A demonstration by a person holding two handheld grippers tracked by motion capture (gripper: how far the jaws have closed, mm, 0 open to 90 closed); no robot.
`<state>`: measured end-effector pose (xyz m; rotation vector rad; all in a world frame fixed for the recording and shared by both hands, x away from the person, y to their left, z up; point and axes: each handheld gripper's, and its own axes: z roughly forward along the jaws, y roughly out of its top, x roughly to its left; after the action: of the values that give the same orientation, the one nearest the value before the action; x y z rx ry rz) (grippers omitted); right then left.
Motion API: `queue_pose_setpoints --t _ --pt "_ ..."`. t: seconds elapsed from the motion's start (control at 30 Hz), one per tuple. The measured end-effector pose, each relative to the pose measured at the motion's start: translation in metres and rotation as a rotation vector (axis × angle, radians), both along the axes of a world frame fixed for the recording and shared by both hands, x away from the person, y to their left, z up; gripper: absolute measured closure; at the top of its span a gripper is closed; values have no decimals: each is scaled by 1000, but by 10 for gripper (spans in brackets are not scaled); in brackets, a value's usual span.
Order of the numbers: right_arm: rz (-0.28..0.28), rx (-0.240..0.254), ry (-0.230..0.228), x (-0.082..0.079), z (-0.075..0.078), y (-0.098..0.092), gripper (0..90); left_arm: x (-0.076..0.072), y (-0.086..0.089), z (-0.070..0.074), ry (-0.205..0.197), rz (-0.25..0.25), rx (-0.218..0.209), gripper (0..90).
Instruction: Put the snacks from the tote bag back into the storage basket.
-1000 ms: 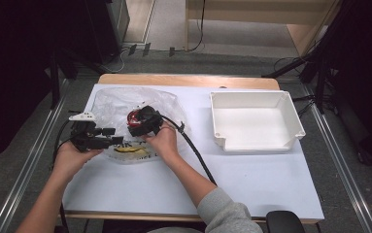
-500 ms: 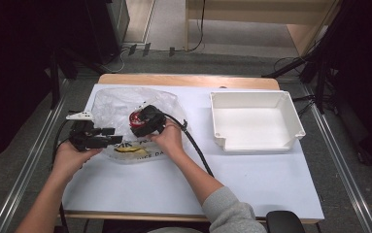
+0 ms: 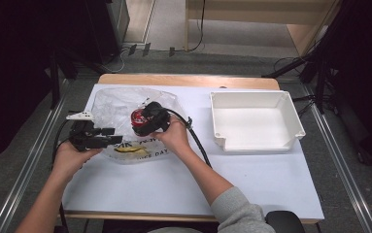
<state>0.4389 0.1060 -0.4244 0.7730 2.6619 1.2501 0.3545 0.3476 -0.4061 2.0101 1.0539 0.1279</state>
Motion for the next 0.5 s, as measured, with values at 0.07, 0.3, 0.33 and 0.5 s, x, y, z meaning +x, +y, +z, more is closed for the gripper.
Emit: queue_pose_setpoints --t 0.07,0.3,0.33,0.5 --pt "15 -4 -5 -2 4 -1 262 0 0 0 5 -1 -1 400" --pt "41 2 -9 -10 15 -6 262 0 -1 0 5 -1 0 400" --pt "45 13 -9 -10 17 -8 262 0 -1 -1 5 -2 1 400" --pt "44 21 -10 -13 21 -14 262 0 -1 -1 3 -1 3 401"
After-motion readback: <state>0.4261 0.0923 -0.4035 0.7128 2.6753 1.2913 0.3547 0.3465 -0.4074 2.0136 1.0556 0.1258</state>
